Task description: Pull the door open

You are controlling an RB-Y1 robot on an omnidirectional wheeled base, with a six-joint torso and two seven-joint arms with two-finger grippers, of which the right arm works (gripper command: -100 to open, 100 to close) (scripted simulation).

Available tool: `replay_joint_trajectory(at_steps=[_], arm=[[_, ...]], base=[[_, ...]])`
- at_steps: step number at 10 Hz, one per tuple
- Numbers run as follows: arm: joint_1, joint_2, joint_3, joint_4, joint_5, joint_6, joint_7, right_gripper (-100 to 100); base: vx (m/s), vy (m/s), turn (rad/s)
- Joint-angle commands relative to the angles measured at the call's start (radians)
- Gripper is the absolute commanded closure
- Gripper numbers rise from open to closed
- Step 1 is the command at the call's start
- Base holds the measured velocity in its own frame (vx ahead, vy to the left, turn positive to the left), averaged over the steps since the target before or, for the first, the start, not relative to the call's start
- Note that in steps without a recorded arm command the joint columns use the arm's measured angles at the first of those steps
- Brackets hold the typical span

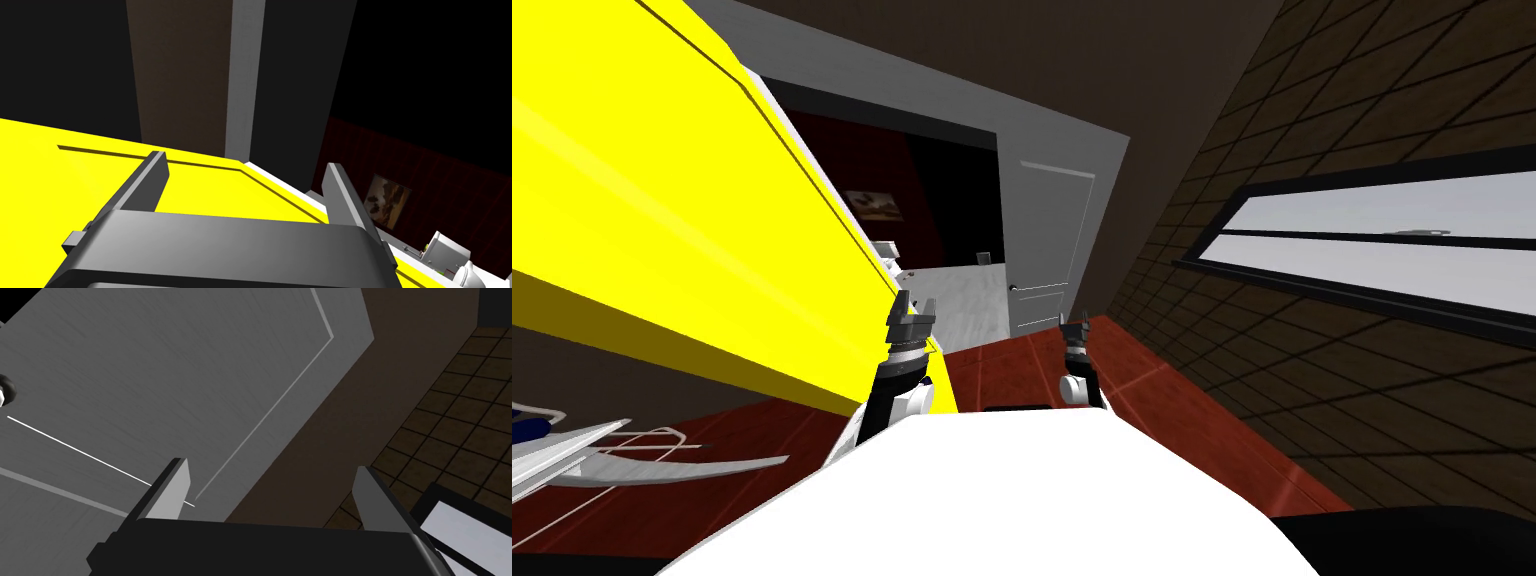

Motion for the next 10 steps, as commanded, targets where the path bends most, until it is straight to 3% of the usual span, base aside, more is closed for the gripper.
replay_joint_trajectory(at_steps=[1,7,8,10], arm=[[-0.011,0.001,0.005,0.03,-0.008,-0.006,-0.012,-100],[-0.092,-0.009,0.039,0.216,-0.101,-0.055,-0.123,-100],[-0.092,-0.009,0.039,0.224,-0.101,-0.055,-0.123,-100],[-0.119,-0.01,0.051,0.289,-0.133,-0.071,-0.161,-100]], base=[[0.053,-0.019,0.048],[0.088,-0.019,0.115],[0.06,-0.021,0.029],[0.065,-0.023,0.106]])
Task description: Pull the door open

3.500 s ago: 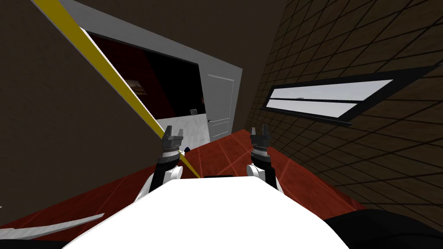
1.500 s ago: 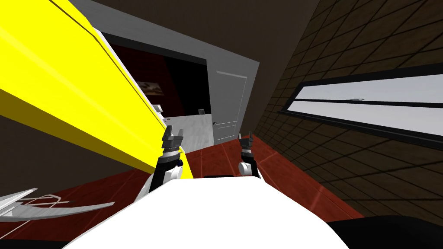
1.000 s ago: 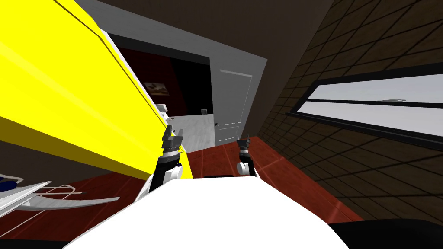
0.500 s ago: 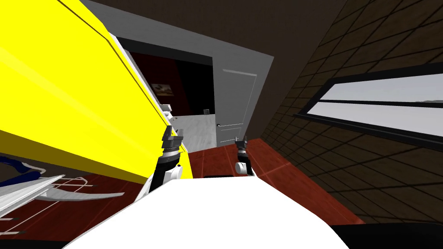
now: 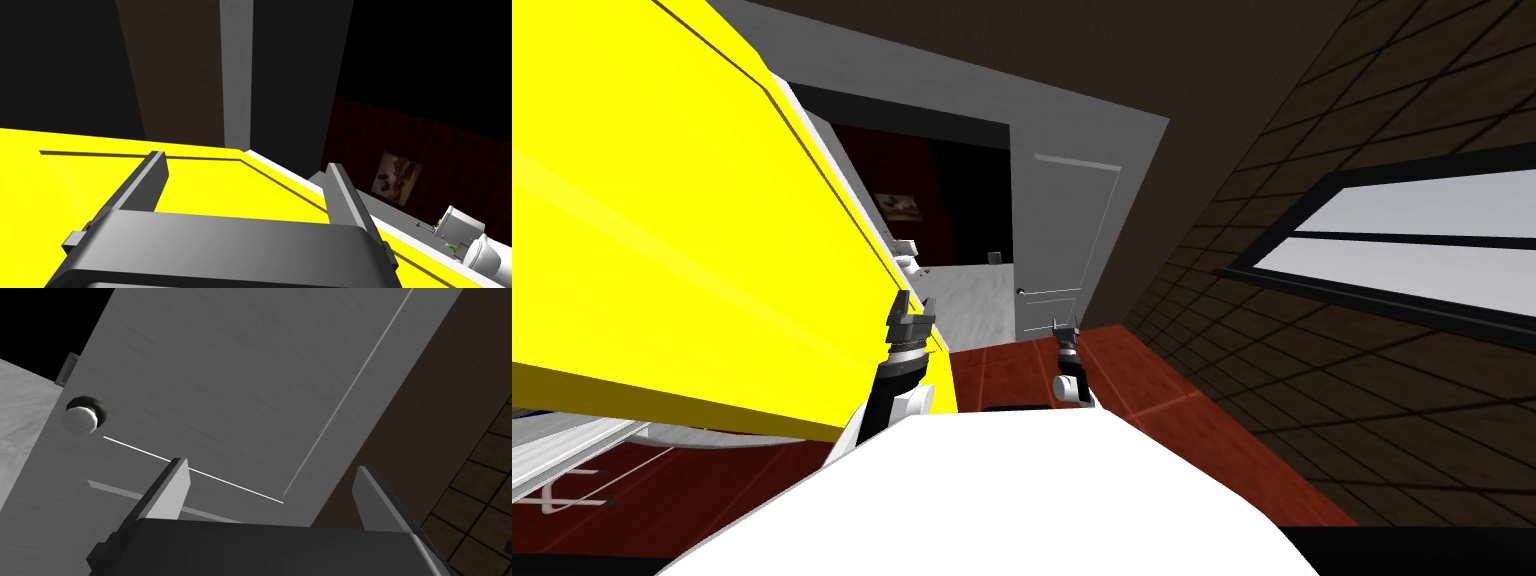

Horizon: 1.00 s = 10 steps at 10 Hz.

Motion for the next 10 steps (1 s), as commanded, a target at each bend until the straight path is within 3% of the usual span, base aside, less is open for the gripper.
replay_joint_trajectory(at_steps=[1,10], arm=[[-0.02,-0.001,0.01,0.05,-0.025,-0.015,-0.033,-100],[-0.137,0.004,0.061,0.335,-0.161,-0.087,-0.197,-100]], base=[[0.085,-0.025,0.137],[0.096,-0.03,0.137]])
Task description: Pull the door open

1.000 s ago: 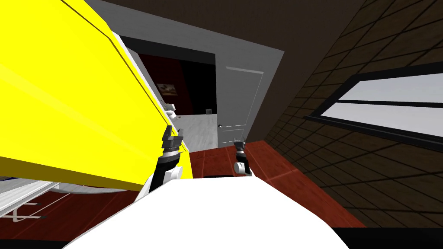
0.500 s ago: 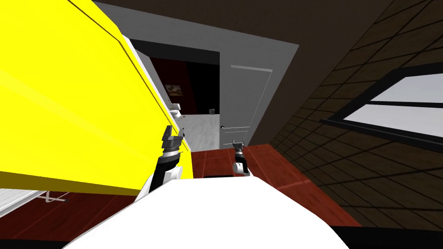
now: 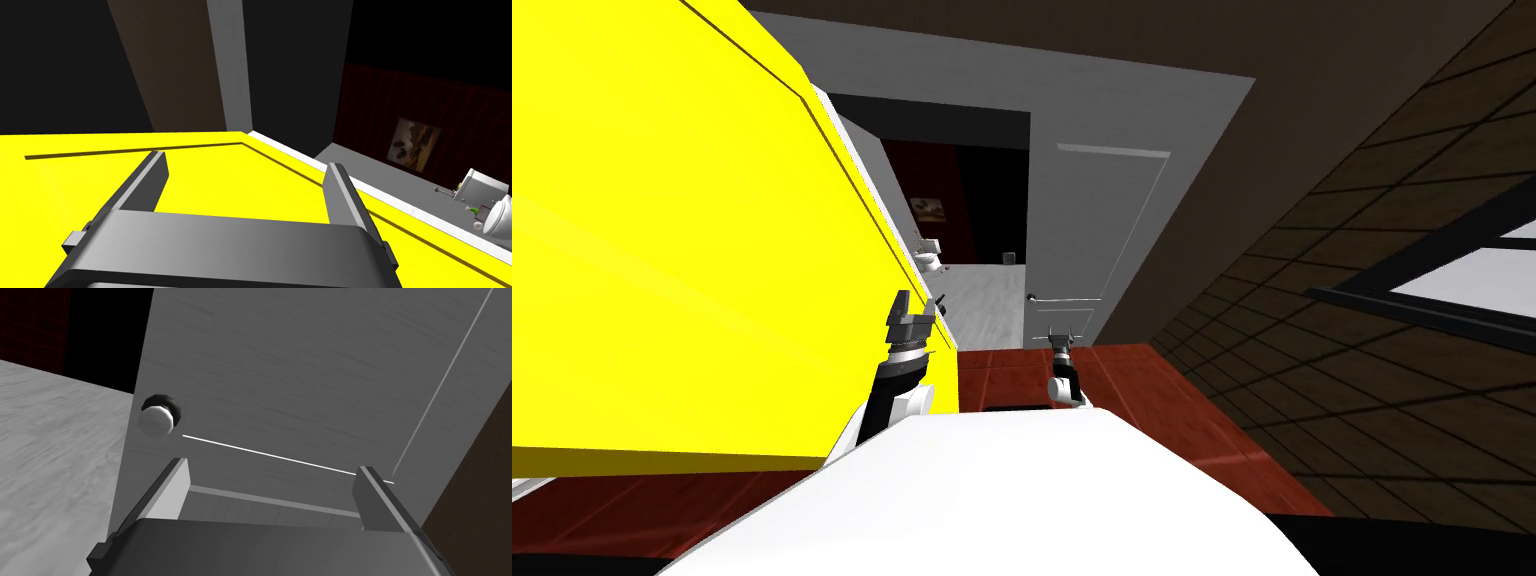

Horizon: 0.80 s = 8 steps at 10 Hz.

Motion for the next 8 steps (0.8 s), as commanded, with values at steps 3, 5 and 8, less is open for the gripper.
replay_joint_trajectory(at_steps=[3,5,8], arm=[[-0.047,0.005,0.018,0.109,-0.053,-0.025,-0.064,-100],[-0.07,0.009,0.027,0.163,-0.079,-0.039,-0.096,-100],[-0.102,0.015,0.041,0.239,-0.116,-0.059,-0.141,-100]], base=[[0.086,-0.026,0.132],[0.078,-0.039,0.145],[0.084,-0.028,0.133]])
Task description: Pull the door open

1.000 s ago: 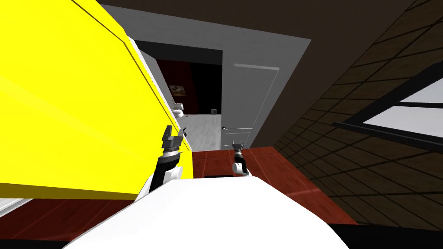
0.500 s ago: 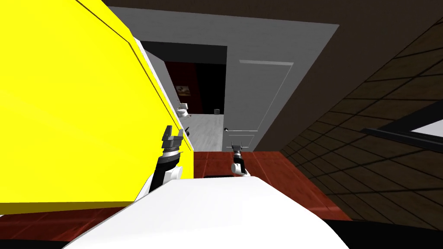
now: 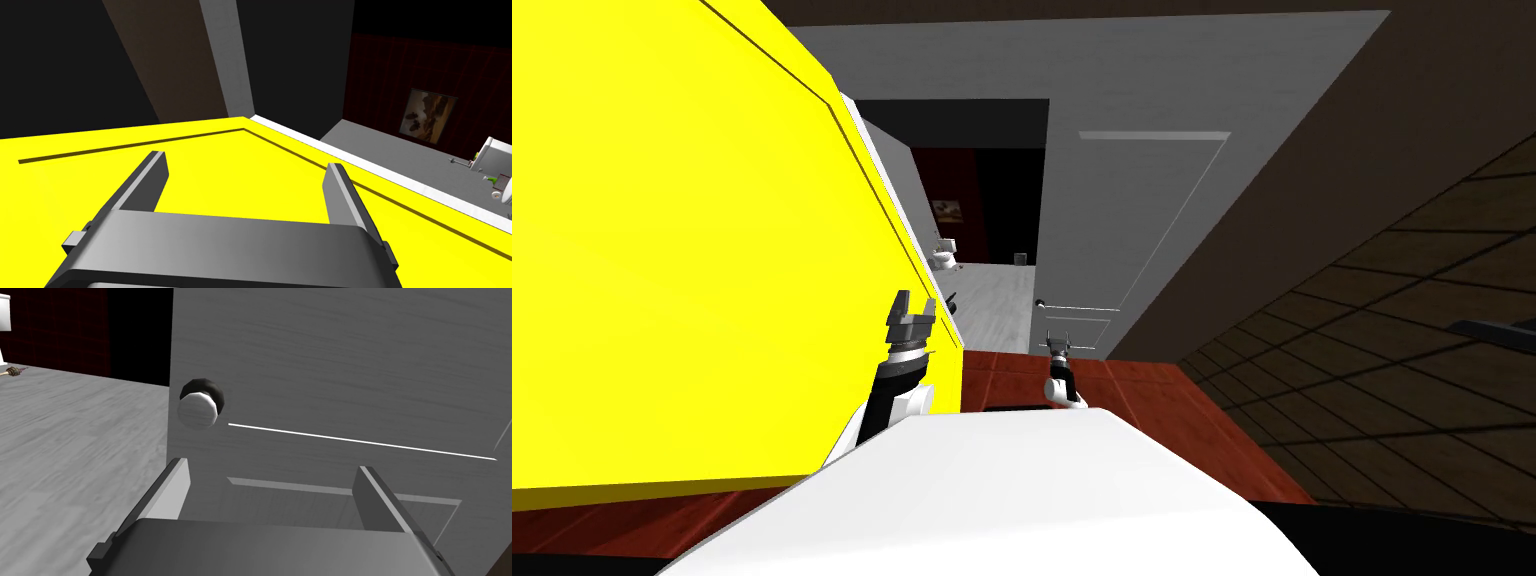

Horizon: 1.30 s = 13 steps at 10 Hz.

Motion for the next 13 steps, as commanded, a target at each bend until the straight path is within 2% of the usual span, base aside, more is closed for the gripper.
replay_joint_trajectory(at_steps=[1,8,13], arm=[[-0.019,0.002,0.007,0.045,-0.019,-0.014,-0.029,-100],[-0.077,0.019,0.033,0.185,-0.088,-0.051,-0.113,-100],[-0.107,0.032,0.046,0.257,-0.124,-0.07,-0.157,-100]], base=[[0.083,-0.03,0.178],[0.065,-0.033,0.125],[0.055,-0.02,0.117]])
